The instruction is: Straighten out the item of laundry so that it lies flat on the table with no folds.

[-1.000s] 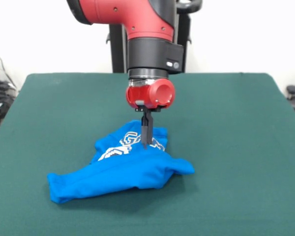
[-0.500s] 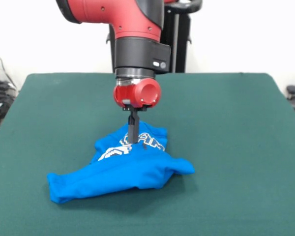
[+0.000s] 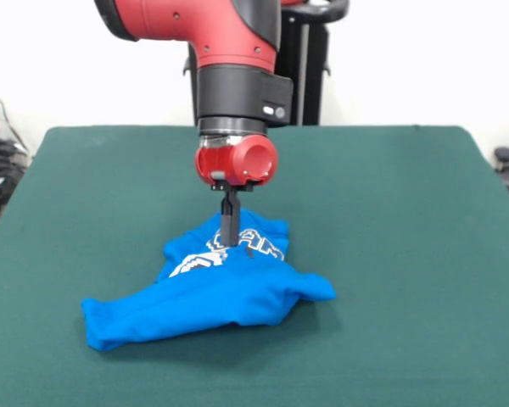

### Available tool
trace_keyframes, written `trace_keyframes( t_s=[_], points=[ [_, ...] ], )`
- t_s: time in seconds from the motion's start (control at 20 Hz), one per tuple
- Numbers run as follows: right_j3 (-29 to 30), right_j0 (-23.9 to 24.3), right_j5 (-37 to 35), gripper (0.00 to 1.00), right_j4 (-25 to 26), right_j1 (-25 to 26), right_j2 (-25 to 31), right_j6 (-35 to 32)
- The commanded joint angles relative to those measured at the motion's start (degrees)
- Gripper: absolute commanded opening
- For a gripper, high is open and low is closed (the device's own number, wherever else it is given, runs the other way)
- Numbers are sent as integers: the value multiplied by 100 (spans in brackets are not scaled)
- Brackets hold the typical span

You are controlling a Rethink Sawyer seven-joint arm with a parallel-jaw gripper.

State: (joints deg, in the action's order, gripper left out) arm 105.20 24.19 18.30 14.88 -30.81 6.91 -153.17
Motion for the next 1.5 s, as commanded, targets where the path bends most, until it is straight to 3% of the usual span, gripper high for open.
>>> trace_keyframes(
  t_s=[0.05, 0.4, 1.5],
  points=[
    [-35, 7, -918, 0, 247, 468, 570, -19],
    [-84, -37, -607, 0, 259, 702, 476, -133],
    [-51, -94, -374, 0, 296, 725, 482, -261]
  ],
)
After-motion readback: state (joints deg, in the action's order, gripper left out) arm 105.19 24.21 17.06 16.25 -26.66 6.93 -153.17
